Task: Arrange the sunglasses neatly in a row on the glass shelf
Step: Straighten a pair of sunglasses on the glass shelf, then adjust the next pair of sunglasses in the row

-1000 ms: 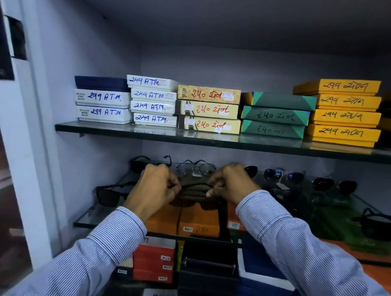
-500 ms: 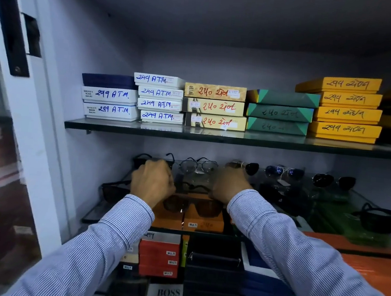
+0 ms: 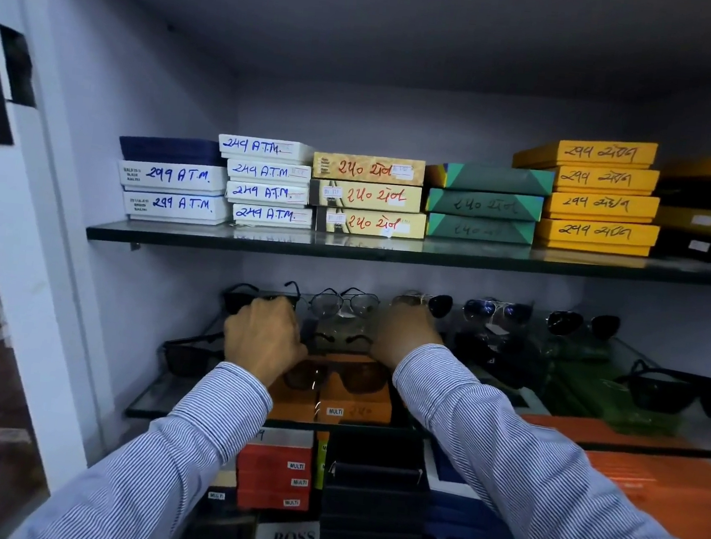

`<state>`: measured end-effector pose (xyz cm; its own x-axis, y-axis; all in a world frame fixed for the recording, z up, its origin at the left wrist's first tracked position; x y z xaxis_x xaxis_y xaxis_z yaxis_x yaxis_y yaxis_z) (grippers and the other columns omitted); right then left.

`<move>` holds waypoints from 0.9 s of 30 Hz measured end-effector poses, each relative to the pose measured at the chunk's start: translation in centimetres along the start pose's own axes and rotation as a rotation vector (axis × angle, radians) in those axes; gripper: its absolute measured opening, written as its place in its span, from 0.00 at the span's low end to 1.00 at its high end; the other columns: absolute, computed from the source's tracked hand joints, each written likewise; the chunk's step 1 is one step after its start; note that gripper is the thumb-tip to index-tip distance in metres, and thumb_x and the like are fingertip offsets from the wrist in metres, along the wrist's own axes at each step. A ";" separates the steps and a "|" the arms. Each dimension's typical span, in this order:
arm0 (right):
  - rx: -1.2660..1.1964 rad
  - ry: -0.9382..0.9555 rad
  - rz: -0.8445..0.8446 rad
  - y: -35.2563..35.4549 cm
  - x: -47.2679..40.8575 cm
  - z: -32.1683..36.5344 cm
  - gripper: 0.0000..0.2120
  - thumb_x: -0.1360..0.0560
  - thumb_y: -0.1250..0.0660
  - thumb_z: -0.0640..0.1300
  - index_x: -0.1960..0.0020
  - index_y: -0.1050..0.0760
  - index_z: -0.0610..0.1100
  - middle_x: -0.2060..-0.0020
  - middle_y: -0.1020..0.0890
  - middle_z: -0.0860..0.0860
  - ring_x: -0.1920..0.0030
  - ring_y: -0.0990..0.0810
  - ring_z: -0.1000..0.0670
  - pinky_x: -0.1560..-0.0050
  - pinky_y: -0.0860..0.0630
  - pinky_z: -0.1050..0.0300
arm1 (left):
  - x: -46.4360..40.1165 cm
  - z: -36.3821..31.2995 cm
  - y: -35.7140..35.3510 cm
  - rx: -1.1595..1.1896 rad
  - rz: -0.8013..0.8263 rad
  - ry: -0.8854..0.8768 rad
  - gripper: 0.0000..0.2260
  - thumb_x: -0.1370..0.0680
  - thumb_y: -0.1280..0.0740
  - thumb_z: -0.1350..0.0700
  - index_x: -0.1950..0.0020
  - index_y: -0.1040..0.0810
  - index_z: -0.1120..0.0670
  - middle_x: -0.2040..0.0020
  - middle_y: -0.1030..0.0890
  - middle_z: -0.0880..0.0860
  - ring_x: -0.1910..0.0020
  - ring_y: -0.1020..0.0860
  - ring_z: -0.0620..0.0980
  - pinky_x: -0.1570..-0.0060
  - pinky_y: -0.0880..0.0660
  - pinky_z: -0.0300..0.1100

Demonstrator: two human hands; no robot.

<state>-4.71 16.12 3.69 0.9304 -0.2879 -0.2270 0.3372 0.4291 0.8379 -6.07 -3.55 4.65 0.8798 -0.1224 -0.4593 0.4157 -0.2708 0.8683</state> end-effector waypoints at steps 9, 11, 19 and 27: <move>-0.033 -0.031 -0.116 3.6 -0.1 -2.7 0.10 0.28 0.27 0.49 0.57 0.16 0.42 0.57 0.15 0.44 0.56 0.16 0.44 0.48 0.18 0.47 | 0.2 -0.7 0.5 -0.022 -0.020 -0.017 0.10 0.25 0.28 0.49 0.48 0.16 0.53 0.47 0.15 0.55 0.46 0.17 0.58 0.49 0.20 0.52; 0.074 -0.067 -0.143 5.7 -0.1 -4.4 0.13 0.29 0.26 0.50 0.53 0.16 0.41 0.55 0.15 0.44 0.56 0.17 0.44 0.49 0.18 0.48 | 0.4 -1.6 1.1 -0.003 -0.064 -0.048 0.09 0.26 0.27 0.48 0.51 0.15 0.51 0.49 0.14 0.55 0.46 0.17 0.59 0.50 0.21 0.51; 0.407 -0.077 -0.027 4.6 1.4 -7.3 0.16 0.28 0.27 0.43 0.43 0.21 0.38 0.46 0.17 0.41 0.47 0.17 0.42 0.51 0.21 0.51 | 1.8 -8.5 2.5 0.166 -0.153 -0.230 0.08 0.25 0.29 0.46 0.53 0.14 0.49 0.53 0.14 0.52 0.49 0.17 0.55 0.52 0.21 0.50; -0.015 0.074 -0.068 8.3 2.5 -9.1 0.09 0.34 0.21 0.43 0.55 0.12 0.44 0.56 0.12 0.49 0.54 0.15 0.51 0.46 0.19 0.56 | 1.5 -12.3 0.6 0.345 -0.027 -0.307 0.13 0.23 0.29 0.49 0.44 0.15 0.55 0.47 0.13 0.55 0.47 0.16 0.53 0.44 0.18 0.52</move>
<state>1.75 26.76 5.57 0.9132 -0.2531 -0.3195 0.4016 0.4240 0.8118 -1.63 7.80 6.74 0.7388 -0.3741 -0.5606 0.2908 -0.5734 0.7659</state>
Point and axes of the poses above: each hand's wrist, its own x-axis away from the middle knuckle, its own y-axis out of the back of the hand, z = x × y, the point moved 5 cm from there along -x, towards the middle knuckle
